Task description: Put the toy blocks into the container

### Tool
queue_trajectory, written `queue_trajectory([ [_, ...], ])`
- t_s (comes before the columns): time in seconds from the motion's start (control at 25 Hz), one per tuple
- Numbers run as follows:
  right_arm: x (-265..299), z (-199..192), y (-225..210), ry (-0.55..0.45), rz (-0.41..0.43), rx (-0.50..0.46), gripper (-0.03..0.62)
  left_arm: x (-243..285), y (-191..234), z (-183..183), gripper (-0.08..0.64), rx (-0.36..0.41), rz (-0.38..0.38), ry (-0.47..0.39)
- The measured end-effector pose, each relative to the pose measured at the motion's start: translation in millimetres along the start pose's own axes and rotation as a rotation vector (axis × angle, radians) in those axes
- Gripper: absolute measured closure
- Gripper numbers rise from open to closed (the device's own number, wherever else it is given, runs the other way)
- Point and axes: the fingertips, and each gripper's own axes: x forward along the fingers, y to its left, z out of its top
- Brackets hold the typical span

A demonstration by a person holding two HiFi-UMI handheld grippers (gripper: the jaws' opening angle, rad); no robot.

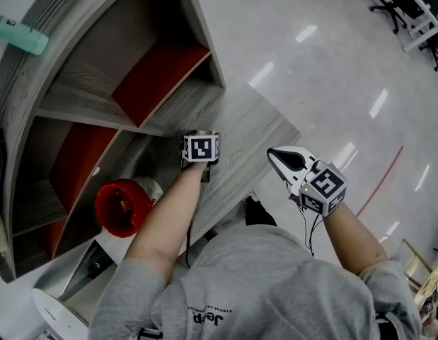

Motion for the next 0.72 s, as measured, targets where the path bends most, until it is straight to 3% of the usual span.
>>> queue_trajectory([
  [0.12, 0, -5, -2, -0.001, -0.010, 0.008, 0.571, 5, 1, -8, 0.228, 0.003, -0.010, 0.026],
  [0.32, 7, -3, 8, 0.011, -0.007, -0.002, 0.571, -15, -14, -10, 0.235, 0.038, -0.074, 0.001],
  [0.52, 23, 28, 38, -0.008, 0.066, -0.061, 0.571, -99, -41, 8, 0.235, 0.034, -0.186, -0.136],
  [0.72, 63, 59, 109, -0.028, 0.202, -0.155, 0.571, -211, -15, 4, 0.235, 0.052, -0.179, -0.278],
])
